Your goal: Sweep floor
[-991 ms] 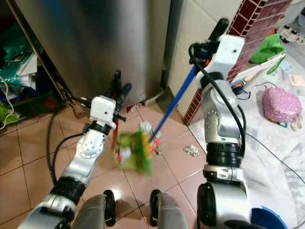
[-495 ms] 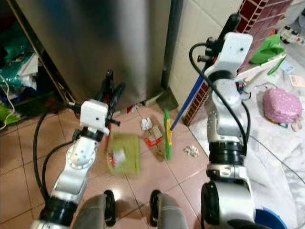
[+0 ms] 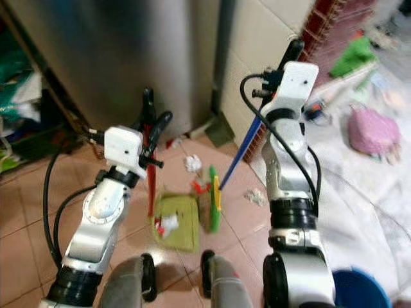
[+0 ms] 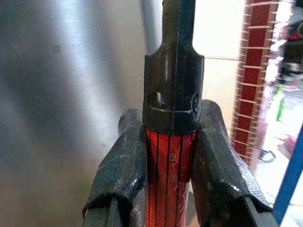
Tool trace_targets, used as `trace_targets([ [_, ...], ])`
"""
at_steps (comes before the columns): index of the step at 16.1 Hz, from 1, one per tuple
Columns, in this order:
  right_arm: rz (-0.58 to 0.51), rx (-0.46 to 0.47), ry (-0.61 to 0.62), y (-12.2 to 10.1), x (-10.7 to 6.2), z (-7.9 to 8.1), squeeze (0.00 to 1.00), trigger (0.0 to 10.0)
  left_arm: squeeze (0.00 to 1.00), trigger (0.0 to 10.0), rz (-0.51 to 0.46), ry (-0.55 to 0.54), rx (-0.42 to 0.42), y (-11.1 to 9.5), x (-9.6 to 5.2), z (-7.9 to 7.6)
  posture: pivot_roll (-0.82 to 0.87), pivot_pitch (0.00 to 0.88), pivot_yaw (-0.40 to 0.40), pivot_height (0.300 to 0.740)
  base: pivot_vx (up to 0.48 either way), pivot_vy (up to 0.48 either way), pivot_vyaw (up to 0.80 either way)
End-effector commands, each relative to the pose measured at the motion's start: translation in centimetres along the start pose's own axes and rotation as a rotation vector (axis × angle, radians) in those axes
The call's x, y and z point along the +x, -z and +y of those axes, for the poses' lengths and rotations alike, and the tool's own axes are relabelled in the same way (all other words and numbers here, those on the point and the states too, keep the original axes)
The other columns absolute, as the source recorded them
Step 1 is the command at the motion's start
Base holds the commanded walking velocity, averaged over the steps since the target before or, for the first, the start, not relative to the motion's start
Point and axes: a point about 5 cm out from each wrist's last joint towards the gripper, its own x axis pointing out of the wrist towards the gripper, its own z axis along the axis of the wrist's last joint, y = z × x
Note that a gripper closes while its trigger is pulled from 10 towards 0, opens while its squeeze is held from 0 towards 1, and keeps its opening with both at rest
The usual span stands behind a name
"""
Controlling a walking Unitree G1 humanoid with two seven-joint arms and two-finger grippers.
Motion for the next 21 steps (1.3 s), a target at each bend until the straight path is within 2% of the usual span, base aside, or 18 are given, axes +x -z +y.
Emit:
trace_targets([
  [1,0.004,-0.026,0.035,0.3,-0.2,-0.9,0.0,10.0,0.0,10.0,-0.047,0.017,-0.009,-1.2,0.1,-0.1,-0.04,0.173,-0.008,0.74,-0.274,0.0,-0.8],
  [7,0.019,-0.04,0.045,0.8,-0.3,-1.1,0.0,10.0,0.0,10.0,-0.039,0.032,-0.025,-1.5,0.2,-0.4,-0.04,0.177,-0.008,0.74,-0.276,0.0,-0.8],
  [9,0.024,-0.044,0.047,1.0,-0.4,-1.2,0.0,10.0,0.0,10.0,-0.034,0.029,-0.03,-1.6,0.2,-0.3,-0.04,0.177,-0.009,0.74,-0.281,0.302,-0.67],
  [17,0.061,-0.079,0.046,2.2,-1.5,-2.0,0.0,10.0,0.0,10.0,0.005,0.032,-0.091,-1.4,0.1,0.0,-0.04,0.175,-0.01,0.74,-0.065,0.443,0.0],
  [19,0.067,-0.088,0.047,2.3,-1.8,-2.2,0.0,10.0,0.0,10.0,-0.018,0.039,-0.08,-1.7,0.1,0.1,-0.04,0.175,-0.01,0.74,0.0,0.48,0.0],
  [21,0.079,-0.097,0.05,2.7,-2.3,-2.6,0.0,10.0,0.0,10.0,-0.029,0.025,-0.081,-1.8,0.1,0.3,-0.05,0.171,-0.012,0.74,0.0,0.0,0.0],
])
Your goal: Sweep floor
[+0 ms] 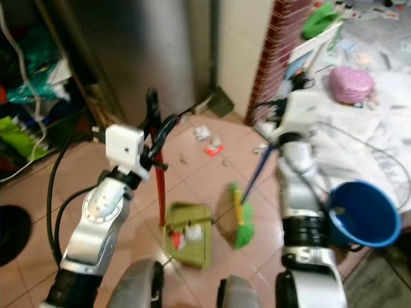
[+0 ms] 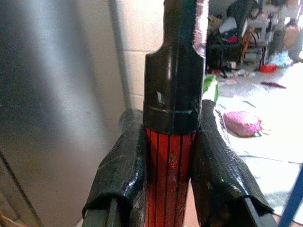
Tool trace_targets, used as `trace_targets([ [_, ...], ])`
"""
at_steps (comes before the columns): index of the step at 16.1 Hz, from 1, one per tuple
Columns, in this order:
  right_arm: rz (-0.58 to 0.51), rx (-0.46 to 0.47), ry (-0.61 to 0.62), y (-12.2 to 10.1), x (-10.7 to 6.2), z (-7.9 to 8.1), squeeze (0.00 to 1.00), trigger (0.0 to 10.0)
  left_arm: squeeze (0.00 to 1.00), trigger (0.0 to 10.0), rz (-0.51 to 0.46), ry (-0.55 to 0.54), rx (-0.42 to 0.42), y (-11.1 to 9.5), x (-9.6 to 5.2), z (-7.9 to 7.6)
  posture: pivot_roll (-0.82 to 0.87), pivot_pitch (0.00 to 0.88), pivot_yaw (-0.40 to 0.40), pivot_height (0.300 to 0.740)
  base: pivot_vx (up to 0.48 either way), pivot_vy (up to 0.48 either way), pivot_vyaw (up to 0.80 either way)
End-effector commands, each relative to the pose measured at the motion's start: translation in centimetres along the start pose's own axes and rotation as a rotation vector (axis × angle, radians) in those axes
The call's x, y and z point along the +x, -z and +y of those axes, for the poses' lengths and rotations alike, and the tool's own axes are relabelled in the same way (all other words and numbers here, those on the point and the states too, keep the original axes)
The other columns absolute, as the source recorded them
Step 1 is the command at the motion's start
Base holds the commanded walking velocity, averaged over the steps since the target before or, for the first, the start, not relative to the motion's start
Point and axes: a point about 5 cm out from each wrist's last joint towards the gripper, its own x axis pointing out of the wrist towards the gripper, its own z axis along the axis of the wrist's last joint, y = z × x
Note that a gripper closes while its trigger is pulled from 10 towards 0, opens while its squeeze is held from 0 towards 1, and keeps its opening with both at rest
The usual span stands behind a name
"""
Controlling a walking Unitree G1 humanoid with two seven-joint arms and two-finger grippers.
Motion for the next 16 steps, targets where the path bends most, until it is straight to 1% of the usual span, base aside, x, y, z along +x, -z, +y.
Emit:
trace_targets([
  [1,-0.028,0.006,-0.014,-0.6,-0.2,0.3,0.0,10.0,0.0,10.0,-0.069,-0.006,0.005,-1.3,0.2,0.1,-0.05,0.171,-0.012,0.74,0.0,0.0,0.0],
  [4,-0.024,0.009,-0.01,-0.5,-0.2,0.3,0.0,10.0,0.0,10.0,-0.06,-0.012,-0.023,-1.4,0.3,0.2,-0.05,0.162,-0.009,0.74,0.0,0.0,0.0],
  [5,-0.015,0.016,-0.012,-0.4,-0.2,0.5,0.0,10.0,0.0,10.0,-0.058,-0.007,-0.025,-1.4,0.4,0.2,-0.05,0.162,-0.009,0.74,0.0,0.48,0.0],
  [9,-0.003,0.015,-0.017,0.0,-0.6,0.6,0.0,10.0,0.0,10.0,-0.053,0.0,-0.039,-1.3,0.4,0.3,-0.05,0.162,-0.008,0.74,0.0,0.48,-0.76],
  [11,0.004,0.012,-0.013,0.2,-0.8,0.4,0.0,10.0,0.0,10.0,-0.056,0.004,-0.042,-1.4,0.4,0.3,-0.05,0.166,-0.007,0.74,0.0,0.48,-0.8],
  [16,0.014,-0.007,0.002,0.4,-0.9,0.2,0.0,10.0,0.0,10.0,-0.061,0.004,-0.029,-1.5,0.6,0.6,-0.05,0.17,-0.007,0.74,0.0,0.48,-0.8],
])
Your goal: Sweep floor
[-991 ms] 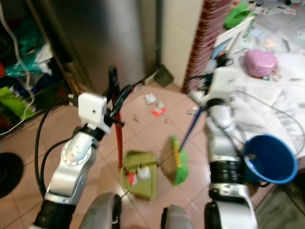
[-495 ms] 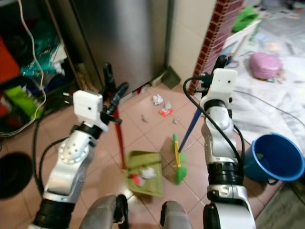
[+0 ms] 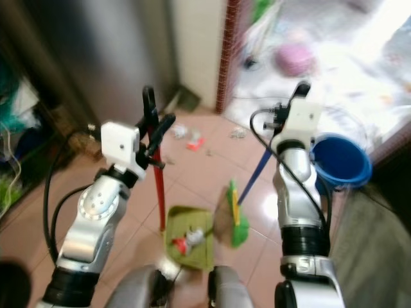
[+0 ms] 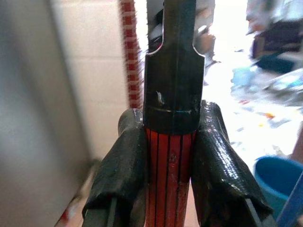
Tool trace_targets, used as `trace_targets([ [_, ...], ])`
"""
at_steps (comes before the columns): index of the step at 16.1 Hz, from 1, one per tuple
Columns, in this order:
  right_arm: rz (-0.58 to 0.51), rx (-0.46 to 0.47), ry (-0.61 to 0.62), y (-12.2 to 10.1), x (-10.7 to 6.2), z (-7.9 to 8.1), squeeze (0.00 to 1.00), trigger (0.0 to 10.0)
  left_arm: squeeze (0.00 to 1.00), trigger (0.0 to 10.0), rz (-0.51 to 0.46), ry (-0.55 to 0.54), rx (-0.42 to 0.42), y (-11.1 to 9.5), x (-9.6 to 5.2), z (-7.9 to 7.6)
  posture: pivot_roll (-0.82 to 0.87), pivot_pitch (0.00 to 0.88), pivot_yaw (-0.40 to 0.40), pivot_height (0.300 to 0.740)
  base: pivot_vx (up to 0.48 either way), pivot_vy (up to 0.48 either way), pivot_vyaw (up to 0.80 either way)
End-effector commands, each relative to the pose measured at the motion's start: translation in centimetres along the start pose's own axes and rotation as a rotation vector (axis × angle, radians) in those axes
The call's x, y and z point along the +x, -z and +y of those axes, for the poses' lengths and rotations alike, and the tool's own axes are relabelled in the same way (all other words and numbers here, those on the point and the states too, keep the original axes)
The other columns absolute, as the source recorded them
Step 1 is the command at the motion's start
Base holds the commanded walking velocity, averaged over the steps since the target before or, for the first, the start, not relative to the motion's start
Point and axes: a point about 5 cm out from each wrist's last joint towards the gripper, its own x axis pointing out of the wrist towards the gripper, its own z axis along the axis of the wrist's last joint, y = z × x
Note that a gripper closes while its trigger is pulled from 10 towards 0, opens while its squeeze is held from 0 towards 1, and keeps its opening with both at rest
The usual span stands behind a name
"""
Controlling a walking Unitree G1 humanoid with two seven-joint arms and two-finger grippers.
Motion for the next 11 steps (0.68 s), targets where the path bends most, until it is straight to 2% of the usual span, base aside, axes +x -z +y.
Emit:
trace_targets([
  [1,-0.003,-0.021,-0.003,-0.2,0.0,0.4,0.0,10.0,0.0,10.0,-0.059,-0.007,0.006,-1.2,0.1,0.3,-0.05,0.171,-0.006,0.74,0.0,0.48,-0.8],
  [7,0.009,-0.022,-0.004,0.1,-0.4,0.7,0.0,10.0,0.0,10.0,-0.056,-0.036,-0.016,-1.1,0.1,0.6,-0.05,0.171,-0.005,0.74,0.0,0.48,-0.8],
  [9,0.019,-0.014,0.0,0.4,-0.7,0.8,0.0,10.0,0.0,10.0,-0.073,-0.065,0.024,-1.2,0.1,1.3,-0.06,0.17,-0.004,0.74,0.0,0.0,-0.73],
  [11,0.03,-0.003,0.009,0.7,-1.1,0.8,0.0,10.0,0.0,10.0,-0.061,-0.087,0.024,-1.0,0.2,2.0,-0.06,0.171,-0.004,0.74,0.0,0.0,0.0],
])
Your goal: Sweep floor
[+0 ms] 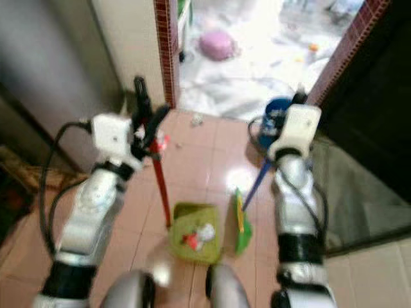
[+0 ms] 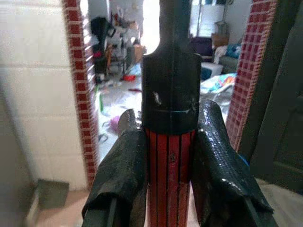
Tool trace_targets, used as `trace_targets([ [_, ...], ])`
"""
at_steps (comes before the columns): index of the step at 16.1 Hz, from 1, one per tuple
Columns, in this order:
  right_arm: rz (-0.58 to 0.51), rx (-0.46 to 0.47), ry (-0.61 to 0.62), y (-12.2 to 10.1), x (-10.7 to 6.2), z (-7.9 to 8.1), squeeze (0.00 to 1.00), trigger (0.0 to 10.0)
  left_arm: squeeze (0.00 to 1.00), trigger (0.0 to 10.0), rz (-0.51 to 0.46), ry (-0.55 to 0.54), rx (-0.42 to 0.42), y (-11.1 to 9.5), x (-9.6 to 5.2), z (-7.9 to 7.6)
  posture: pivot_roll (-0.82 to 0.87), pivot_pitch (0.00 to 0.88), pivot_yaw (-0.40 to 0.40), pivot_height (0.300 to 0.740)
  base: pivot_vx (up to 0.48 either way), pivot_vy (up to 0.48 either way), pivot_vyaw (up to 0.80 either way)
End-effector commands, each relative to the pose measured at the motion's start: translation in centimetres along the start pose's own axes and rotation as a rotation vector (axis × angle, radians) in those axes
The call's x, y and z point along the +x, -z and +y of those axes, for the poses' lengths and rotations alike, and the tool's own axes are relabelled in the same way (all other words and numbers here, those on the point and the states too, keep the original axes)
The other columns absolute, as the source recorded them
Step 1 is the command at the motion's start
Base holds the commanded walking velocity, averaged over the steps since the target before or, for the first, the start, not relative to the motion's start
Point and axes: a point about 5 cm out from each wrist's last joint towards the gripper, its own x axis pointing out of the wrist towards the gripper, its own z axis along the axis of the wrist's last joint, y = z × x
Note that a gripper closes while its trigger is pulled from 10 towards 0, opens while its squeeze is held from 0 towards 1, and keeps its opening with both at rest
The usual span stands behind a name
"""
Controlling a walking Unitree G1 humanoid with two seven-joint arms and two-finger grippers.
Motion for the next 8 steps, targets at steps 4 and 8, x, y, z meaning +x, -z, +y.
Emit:
trace_targets([
  [4,0.003,0.021,-0.008,-0.4,-0.2,0.5,0.0,10.0,0.0,10.0,-0.016,-0.042,0.045,0.3,0.2,0.9,-0.07,0.163,0.0,0.74,0.0,0.0,0.0],
  [8,0.028,0.071,-0.017,-0.9,0.2,0.7,0.0,10.0,0.0,10.0,0.056,-0.083,0.093,3.3,0.0,1.6,-0.08,0.161,-0.001,0.74,0.0,0.0,0.0],
])
